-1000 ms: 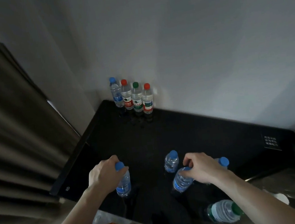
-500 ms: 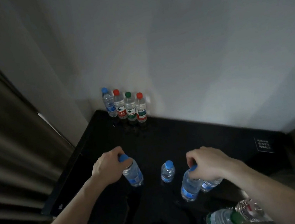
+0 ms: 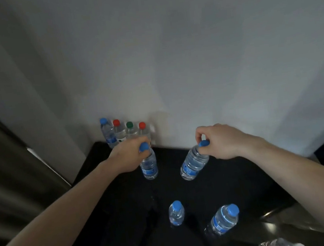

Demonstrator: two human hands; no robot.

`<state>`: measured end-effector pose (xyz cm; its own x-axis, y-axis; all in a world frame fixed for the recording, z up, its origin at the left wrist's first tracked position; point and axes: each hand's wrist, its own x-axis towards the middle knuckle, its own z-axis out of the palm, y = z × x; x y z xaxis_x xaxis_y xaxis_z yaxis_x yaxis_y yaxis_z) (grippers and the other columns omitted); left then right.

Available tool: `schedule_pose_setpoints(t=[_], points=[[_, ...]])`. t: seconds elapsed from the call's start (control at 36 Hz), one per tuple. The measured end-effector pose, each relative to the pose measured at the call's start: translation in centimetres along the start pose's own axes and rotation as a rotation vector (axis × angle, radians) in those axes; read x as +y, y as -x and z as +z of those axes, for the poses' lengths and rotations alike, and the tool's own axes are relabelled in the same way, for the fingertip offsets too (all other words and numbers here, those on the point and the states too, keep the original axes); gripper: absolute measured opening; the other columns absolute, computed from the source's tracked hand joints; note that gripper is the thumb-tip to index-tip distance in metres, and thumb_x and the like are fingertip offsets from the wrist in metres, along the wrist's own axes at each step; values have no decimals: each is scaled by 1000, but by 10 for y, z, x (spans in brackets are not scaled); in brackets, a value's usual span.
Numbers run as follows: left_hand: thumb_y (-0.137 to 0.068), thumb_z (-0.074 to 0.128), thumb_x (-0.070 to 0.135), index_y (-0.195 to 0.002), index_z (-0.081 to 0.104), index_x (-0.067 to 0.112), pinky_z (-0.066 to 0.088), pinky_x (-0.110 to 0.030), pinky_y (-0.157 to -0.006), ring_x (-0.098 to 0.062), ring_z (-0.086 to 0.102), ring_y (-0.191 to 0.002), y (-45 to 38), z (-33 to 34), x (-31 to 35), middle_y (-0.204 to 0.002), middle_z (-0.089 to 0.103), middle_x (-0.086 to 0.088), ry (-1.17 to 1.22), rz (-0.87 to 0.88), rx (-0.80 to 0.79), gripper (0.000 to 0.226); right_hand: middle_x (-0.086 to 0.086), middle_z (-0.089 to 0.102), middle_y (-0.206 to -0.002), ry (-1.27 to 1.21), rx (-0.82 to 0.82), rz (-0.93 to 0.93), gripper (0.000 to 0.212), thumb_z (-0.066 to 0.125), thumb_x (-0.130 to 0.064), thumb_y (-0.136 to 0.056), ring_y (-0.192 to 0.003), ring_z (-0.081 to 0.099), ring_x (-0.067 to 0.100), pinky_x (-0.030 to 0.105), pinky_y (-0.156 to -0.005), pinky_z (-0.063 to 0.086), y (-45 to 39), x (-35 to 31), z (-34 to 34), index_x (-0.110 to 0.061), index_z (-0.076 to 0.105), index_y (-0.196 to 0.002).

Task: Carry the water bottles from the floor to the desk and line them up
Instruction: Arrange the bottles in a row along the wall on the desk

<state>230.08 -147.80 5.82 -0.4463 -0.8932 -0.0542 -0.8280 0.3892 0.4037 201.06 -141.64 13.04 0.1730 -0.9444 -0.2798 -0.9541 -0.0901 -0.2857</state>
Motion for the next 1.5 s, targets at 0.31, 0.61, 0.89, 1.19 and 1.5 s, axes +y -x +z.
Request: schedule_pose_setpoints(t=[0.31, 0.61, 0.89, 1.19, 1.5], points=[[-98, 52, 37, -109, 52, 29, 50, -40, -81, -20, 54, -92, -81, 7, -1, -105, 50, 3, -200, 71, -118, 14, -3, 59, -107, 41, -23, 17, 13, 62, -36, -96, -94, 57, 19, 30, -70, 40, -75, 19, 12, -33, 54, -106], [-100, 50, 21, -124, 48, 24, 50, -38, -77, -24, 56, -99, -135, 34, -13, -121, 52, -5, -396, 103, -210, 25, -1, 62, -109, 18, -53, 74, 22, 61, -28, -96, -92, 57, 20, 30, -75, 40, -121, 38, 44, -26, 54, -116], [-75, 75, 3, -121, 47, 23, 57, -44, -77, -26, 62, -94, -168, 36, -23, -113, 54, -3, -520, 194, -238, 57, -3, 62, -103, 10, -31, 115, 21, 59, -29, -95, -92, 61, 21, 34, -78, 49, -153, 39, 55, -25, 56, -115], [-90, 59, 9, -118, 48, 18, 42, -35, -64, -25, 56, -89, -194, 37, -39, -110, 51, -7, -590, 276, -194, 32, 0, 65, -113, 65, -5, 102, 23, 60, -32, -98, -97, 61, 21, 36, -86, 52, -186, 35, 60, -22, 54, -119], [-91, 55, 5, -120, 53, 13, 35, -33, -65, -22, 42, -79, -204, 43, -53, -114, 54, -10, -582, 269, -193, 30, 4, 65, -118, 110, 4, 87, 25, 56, -34, -101, -103, 63, 27, 37, -83, 48, -220, 24, 63, -19, 54, -122]])
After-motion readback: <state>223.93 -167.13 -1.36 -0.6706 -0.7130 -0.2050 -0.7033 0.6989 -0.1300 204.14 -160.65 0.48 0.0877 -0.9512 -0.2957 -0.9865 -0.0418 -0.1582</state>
